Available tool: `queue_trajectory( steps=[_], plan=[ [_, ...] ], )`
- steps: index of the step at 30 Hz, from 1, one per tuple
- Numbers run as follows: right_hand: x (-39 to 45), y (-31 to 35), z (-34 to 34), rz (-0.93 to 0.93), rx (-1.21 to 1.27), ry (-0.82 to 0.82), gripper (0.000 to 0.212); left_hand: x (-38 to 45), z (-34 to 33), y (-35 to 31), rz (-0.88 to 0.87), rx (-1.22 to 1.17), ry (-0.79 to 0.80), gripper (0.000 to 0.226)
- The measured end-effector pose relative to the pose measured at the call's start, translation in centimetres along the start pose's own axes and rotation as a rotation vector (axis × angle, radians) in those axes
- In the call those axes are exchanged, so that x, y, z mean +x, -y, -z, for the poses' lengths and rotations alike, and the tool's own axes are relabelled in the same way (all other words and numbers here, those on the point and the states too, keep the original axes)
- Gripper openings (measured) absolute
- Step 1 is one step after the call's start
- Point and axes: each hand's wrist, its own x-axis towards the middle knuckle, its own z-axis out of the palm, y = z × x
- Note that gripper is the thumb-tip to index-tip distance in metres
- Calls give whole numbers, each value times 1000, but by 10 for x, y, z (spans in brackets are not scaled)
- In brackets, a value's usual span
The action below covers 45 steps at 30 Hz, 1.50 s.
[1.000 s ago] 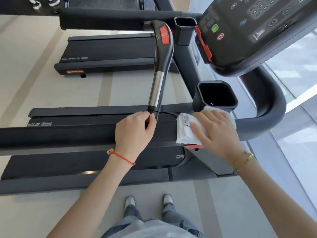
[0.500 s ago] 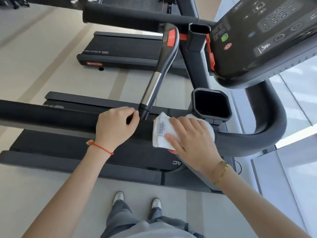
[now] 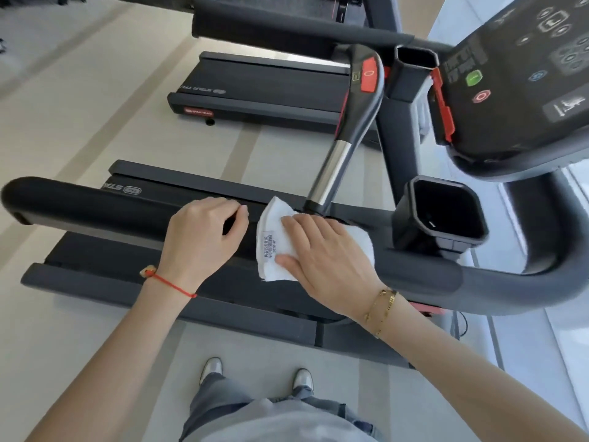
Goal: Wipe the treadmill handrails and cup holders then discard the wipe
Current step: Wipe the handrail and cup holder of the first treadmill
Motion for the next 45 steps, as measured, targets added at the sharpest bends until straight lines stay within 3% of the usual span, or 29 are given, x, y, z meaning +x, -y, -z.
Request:
queue_trajectory(
  steps=[6,9,14,17,21,25,30,36,42,45],
  plan=[
    [53,38,10,-33,18,54,66,1,24,69,-59,-23,-32,40],
    [83,58,10,-58,79,39,55,4,34,101,-113,-18,-40,38],
    [137,96,12,-37,280,168,46,9,48,145,-161,-3,-30,37],
    [131,102,9,-59,248,97,42,13,58,167,-159,-18,-20,36],
    [113,110,8,-96,147,22,55,15,68,193,-168,-45,4,34],
    [136,131,10,-109,132,26,57,13,74,214,-145,-69,-1,34],
    [193,174,9,-20,191,-22,42,11,81,236,-68,-77,-21,35],
    [238,197,13,-5,332,132,46,7,88,258,15,-163,-11,29],
    [217,196,11,-17,215,9,44,7,91,259,8,-202,11,29],
    [194,198,5,-16,73,-35,52,7,92,258,20,-230,25,30]
  ],
)
